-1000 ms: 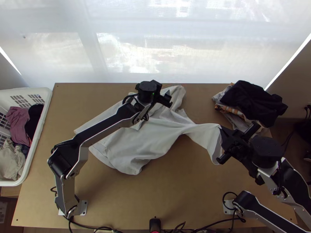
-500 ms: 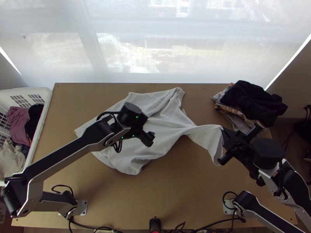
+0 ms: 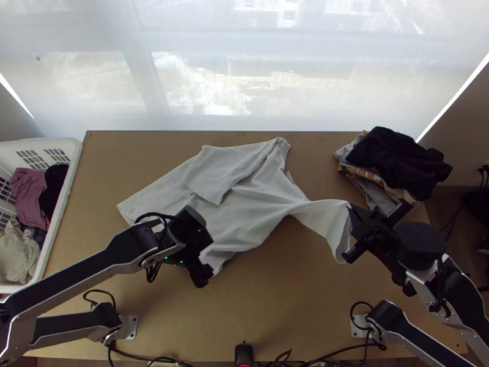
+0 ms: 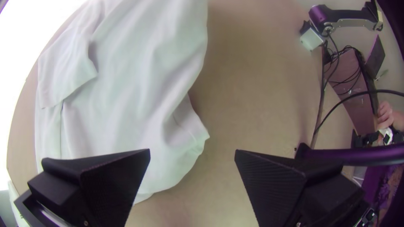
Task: Fold the t-shirt
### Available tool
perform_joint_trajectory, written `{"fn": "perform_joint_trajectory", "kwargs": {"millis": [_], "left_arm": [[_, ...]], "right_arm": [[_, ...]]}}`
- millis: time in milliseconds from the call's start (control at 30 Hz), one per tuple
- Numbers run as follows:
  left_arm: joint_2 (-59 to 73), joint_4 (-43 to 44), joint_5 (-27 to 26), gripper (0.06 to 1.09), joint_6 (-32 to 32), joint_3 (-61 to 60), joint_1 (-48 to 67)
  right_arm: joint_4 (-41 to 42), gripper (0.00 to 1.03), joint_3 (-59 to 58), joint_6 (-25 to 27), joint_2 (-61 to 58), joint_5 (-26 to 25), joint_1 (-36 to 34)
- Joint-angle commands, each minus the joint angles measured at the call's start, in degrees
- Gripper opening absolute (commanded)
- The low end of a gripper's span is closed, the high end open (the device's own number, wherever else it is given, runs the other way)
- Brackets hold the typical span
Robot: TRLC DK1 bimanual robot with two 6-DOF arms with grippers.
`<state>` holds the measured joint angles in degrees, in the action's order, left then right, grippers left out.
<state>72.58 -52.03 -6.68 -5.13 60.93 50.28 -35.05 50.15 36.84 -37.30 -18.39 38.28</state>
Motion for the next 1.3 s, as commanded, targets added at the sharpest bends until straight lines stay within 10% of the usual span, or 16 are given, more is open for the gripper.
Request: {"fn": "perform_joint_trajectory", "kwargs": {"millis": [0, 1267], "left_arm": [[-3.1, 3.9, 1.5, 1.03, -2.3, -8.5, 0.8], [5.0, 27.6, 5.6, 0.95, -5.0, -20.2, 6.5]], "right_arm": [[0.1, 0.03, -0.3, -0.1, 0.1, 0.1, -0.5], [-3.0, 0.03, 1.1, -0.2, 0.1, 0.1, -6.6]]}}
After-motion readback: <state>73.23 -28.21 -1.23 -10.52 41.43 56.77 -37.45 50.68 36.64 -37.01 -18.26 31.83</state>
